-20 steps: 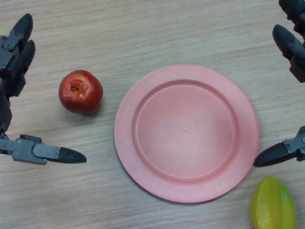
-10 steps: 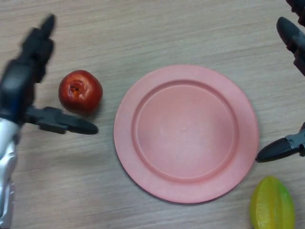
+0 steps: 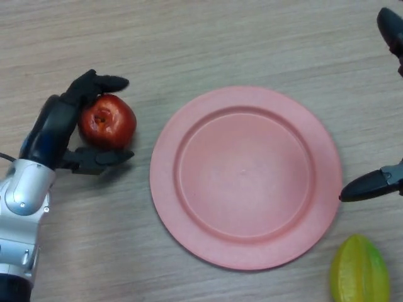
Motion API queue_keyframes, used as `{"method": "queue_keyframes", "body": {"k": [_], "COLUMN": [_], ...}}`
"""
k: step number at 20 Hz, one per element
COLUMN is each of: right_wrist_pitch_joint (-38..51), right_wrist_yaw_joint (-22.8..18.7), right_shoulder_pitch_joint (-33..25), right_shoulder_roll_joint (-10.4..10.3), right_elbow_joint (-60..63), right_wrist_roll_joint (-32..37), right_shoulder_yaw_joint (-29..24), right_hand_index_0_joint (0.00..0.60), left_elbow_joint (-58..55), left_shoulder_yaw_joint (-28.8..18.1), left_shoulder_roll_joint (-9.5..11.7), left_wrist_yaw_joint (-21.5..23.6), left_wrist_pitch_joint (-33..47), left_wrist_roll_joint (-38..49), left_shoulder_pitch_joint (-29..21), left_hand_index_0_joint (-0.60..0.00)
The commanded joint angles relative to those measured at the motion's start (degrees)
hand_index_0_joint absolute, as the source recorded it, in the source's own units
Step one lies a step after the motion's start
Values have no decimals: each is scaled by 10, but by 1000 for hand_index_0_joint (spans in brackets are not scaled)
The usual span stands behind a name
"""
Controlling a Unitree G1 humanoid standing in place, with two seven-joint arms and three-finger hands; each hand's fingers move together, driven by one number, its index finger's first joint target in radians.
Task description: Pick up the red apple and place it on the plate
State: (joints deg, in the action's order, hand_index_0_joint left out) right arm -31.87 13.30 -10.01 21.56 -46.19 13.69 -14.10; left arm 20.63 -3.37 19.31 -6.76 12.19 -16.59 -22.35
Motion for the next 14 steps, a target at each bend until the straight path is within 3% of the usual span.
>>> {"method": "queue_keyframes", "body": {"k": [1, 2, 3, 4, 5, 6, 7, 8, 9, 10, 14], "right_wrist_pitch_joint": [53, 51, 50, 44, 44, 43, 43, 41, 40, 37, 29], "right_wrist_yaw_joint": [-19, -21, -23, -29, -29, -29, -30, -33, -36, -38, -39], "right_shoulder_pitch_joint": [-17, -18, -18, -21, -21, -21, -22, -23, -24, -22, -23], "right_shoulder_roll_joint": [18, 18, 19, 21, 21, 22, 22, 21, 18, 12, 6], "right_elbow_joint": [-32, -33, -35, -38, -38, -38, -38, -39, -39, -41, -42], "right_wrist_roll_joint": [37, 39, 41, 42, 41, 39, 37, 29, 20, 8, 18], "right_shoulder_yaw_joint": [-40, -41, -41, -39, -39, -39, -38, -33, -26, -15, -22], "right_hand_index_0_joint": [200, 351, 450, 598, 549, 400, 300, 150, 49, 0, 0], "left_elbow_joint": [-37, -51, -71, -166, -173, -202, -233, -313, -390, -445, -365], "left_shoulder_yaw_joint": [-25, -28, -31, -35, -36, -35, -34, -21, -1, 45, 121], "left_shoulder_roll_joint": [24, 28, 33, 41, 41, 37, 31, 14, -9, -39, -76], "left_wrist_yaw_joint": [29, 22, 11, -33, -35, -45, -55, -82, -108, -123, -91], "left_wrist_pitch_joint": [61, 54, 45, 13, 11, 5, 0, -17, -41, -44, 49], "left_wrist_roll_joint": [7, 8, 9, 3, 4, 7, 11, 21, 30, 15, -93], "left_shoulder_pitch_joint": [-15, -11, -5, 31, 33, 42, 51, 77, 105, 139, 160], "left_hand_index_0_joint": [-600, -600, -600, -600, -600, -600, -600, -600, -600, -600, -600]}}
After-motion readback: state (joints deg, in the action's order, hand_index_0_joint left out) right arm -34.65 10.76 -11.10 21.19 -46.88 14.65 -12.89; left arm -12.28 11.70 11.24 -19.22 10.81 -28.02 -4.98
